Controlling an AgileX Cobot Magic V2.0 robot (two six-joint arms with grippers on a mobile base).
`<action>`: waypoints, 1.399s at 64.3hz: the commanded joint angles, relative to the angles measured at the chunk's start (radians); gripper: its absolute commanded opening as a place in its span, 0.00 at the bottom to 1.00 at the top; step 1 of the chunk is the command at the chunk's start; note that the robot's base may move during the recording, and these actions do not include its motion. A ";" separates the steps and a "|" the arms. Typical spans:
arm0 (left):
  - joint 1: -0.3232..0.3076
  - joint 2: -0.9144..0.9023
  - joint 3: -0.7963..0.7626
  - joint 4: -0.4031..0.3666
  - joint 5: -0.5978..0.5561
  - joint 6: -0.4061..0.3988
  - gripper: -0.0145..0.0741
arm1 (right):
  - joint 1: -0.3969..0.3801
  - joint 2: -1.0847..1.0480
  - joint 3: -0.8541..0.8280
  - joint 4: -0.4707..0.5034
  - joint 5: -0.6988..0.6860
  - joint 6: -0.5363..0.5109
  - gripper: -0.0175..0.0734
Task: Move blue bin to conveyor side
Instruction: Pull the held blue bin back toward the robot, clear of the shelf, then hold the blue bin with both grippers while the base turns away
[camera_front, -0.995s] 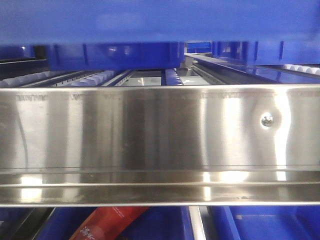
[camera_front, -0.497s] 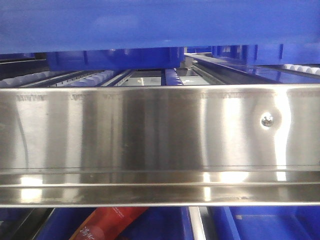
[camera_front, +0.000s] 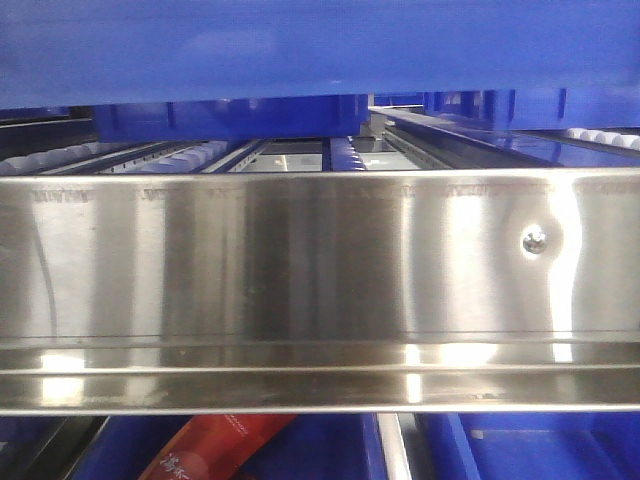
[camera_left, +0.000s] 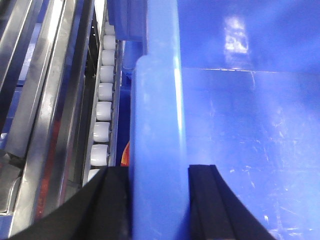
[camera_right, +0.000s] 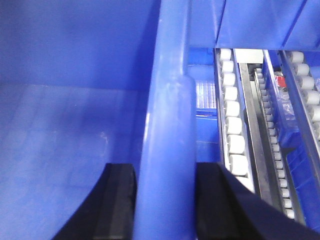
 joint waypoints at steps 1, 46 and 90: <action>-0.005 -0.022 -0.012 0.022 -0.071 -0.008 0.14 | -0.001 -0.028 -0.015 -0.009 -0.105 -0.018 0.10; -0.005 -0.022 -0.012 0.022 -0.071 -0.008 0.14 | -0.001 -0.028 -0.015 -0.009 -0.105 -0.018 0.10; -0.005 -0.022 -0.012 0.022 -0.071 -0.008 0.14 | -0.001 -0.028 -0.015 -0.009 -0.105 -0.018 0.10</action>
